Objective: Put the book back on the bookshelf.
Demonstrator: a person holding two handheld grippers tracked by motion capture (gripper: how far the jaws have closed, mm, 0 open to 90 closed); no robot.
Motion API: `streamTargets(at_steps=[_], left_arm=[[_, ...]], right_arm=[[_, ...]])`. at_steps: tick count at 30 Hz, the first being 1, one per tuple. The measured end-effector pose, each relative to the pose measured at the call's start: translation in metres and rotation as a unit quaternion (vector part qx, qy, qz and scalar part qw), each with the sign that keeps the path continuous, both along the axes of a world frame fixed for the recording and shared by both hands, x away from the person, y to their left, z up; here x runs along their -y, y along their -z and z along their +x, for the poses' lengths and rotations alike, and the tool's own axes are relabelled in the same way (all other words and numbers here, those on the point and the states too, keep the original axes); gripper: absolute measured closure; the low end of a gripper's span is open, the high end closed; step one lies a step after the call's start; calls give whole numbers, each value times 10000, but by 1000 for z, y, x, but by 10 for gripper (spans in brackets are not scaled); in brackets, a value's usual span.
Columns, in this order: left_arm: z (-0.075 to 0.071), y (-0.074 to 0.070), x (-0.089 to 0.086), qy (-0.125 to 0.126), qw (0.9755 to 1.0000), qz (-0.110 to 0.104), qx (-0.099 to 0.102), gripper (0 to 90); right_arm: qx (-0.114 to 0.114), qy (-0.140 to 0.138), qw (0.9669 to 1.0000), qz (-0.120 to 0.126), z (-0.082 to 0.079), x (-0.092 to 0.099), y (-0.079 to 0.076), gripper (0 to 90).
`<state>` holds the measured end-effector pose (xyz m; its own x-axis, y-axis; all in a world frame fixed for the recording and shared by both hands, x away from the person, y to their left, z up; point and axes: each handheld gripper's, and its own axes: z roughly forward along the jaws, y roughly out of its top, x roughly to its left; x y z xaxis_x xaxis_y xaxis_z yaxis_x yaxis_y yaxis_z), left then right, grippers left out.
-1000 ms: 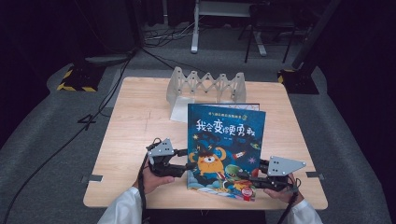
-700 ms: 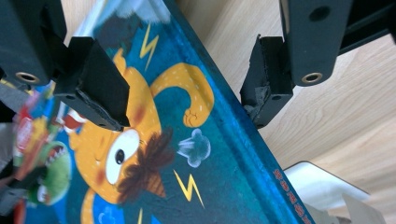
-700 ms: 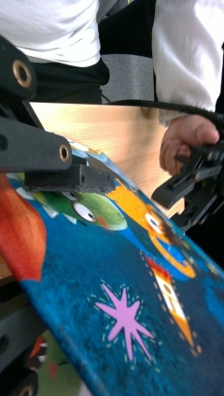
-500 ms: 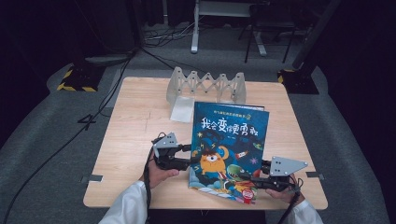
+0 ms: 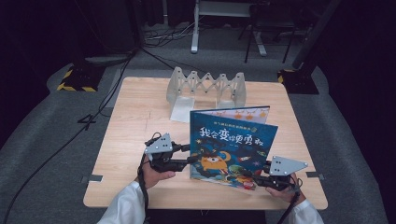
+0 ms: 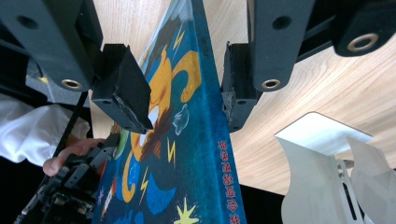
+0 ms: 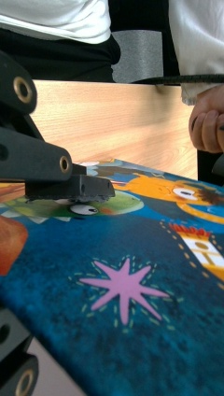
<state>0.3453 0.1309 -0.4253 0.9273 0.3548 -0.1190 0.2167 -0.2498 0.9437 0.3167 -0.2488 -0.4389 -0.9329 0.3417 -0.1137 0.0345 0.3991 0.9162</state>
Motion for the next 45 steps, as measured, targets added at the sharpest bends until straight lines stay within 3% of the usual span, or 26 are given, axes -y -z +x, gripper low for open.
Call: streamTargets(at_steps=[6,9,17,24,30,34,40,42,45], left_arm=[[-6,-2,3,256,9991,168,281,622],[-8,-1,11,239,9981,424,384,609],[3,16,30,184,9977,587,273,575],[1,22,39,296,9966,651,419,641],[-2,25,38,366,9967,550,462,700],[-5,25,40,375,9966,549,482,747],[-8,24,43,562,9953,567,552,814],[-11,23,45,531,9941,661,671,826],[-13,24,46,529,9941,661,671,827]], right_arm=[[-93,130,9999,-3,1,7,5,734],[-117,195,9997,-29,2,9,7,735],[-123,204,9997,-10,3,9,6,754],[-210,335,9992,9,6,12,9,709],[-294,753,9966,183,5,31,8,637],[-237,958,9950,128,3,38,7,577],[-180,1379,9902,164,4,53,2,531],[-138,1543,9877,198,6,55,0,483],[-188,1717,9845,288,13,54,-3,402]])
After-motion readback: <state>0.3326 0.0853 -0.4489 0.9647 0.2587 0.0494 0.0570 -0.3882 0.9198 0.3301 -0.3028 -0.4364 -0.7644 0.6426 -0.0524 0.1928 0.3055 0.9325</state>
